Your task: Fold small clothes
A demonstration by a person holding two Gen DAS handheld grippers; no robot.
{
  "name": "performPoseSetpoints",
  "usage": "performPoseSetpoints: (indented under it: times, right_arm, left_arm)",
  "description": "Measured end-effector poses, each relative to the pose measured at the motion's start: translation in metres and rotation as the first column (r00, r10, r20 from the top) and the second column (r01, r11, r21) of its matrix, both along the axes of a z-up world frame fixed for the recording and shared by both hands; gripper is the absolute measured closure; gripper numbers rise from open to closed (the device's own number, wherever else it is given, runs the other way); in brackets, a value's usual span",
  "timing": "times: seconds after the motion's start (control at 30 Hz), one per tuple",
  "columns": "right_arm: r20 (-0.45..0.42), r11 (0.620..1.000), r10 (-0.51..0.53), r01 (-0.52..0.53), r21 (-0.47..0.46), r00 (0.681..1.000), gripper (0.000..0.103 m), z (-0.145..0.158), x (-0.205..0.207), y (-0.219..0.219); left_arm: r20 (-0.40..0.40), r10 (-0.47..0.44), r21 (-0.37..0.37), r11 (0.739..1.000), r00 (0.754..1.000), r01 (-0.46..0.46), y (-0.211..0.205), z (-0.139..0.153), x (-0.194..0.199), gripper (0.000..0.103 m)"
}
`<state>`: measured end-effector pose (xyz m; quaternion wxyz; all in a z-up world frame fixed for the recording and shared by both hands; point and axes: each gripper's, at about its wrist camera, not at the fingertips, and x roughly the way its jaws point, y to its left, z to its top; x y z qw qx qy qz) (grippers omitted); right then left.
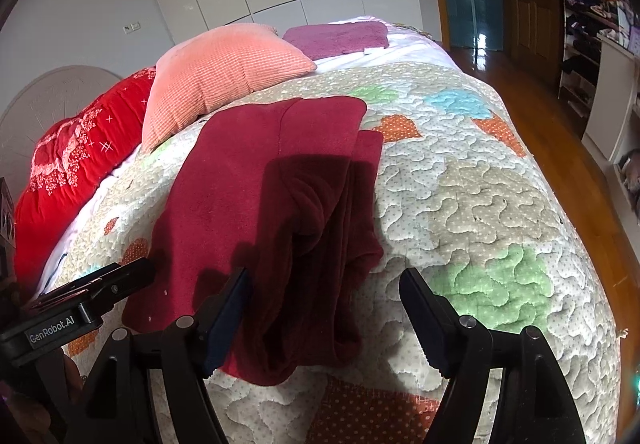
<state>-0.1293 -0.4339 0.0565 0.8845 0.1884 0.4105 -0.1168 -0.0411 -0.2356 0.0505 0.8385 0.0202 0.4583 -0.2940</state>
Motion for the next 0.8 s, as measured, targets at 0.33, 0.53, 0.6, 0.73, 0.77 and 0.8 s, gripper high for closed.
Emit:
performPoseSetpoints:
  times: [0.33,0.53,0.6,0.73,0.77,0.8]
  right_arm:
    - [0.045,0.993,0.008,-0.013,0.116,0.999,0.016,-0.021,0.047,-0.040]
    - [0.087,0.975,0.030,-0.048,0.219,0.996,0.014,-0.038,0.067,-0.047]
    - [0.105,0.968,0.049,-0.074,0.242,0.993,0.031,-0.037,0.070,-0.046]
    - [0.123,0.974,0.077,-0.101,0.204,0.989,0.055,-0.025,0.064,-0.036]
    - [0.133,0.973,0.085,-0.111,0.204,0.987,0.059,-0.018,0.060,-0.033]
    - [0.149,0.970,0.092,-0.122,0.212,0.985,0.062,-0.011,0.055,-0.031]
  left_arm:
    - [-0.123,-0.060,-0.147,0.988,0.991,0.041,-0.020,-0.017,0.051,0.023]
    - [-0.171,-0.111,-0.162,0.983,0.979,0.083,-0.038,-0.025,0.069,0.017]
    - [-0.227,-0.125,-0.192,0.978,0.966,0.082,-0.040,-0.035,0.075,0.017]
    - [-0.192,-0.160,-0.199,0.973,0.968,0.121,-0.036,-0.026,0.066,0.033]
    - [-0.179,-0.163,-0.190,0.973,0.970,0.128,-0.034,-0.022,0.061,0.037]
    - [-0.170,-0.166,-0.187,0.973,0.971,0.134,-0.030,-0.017,0.056,0.040]
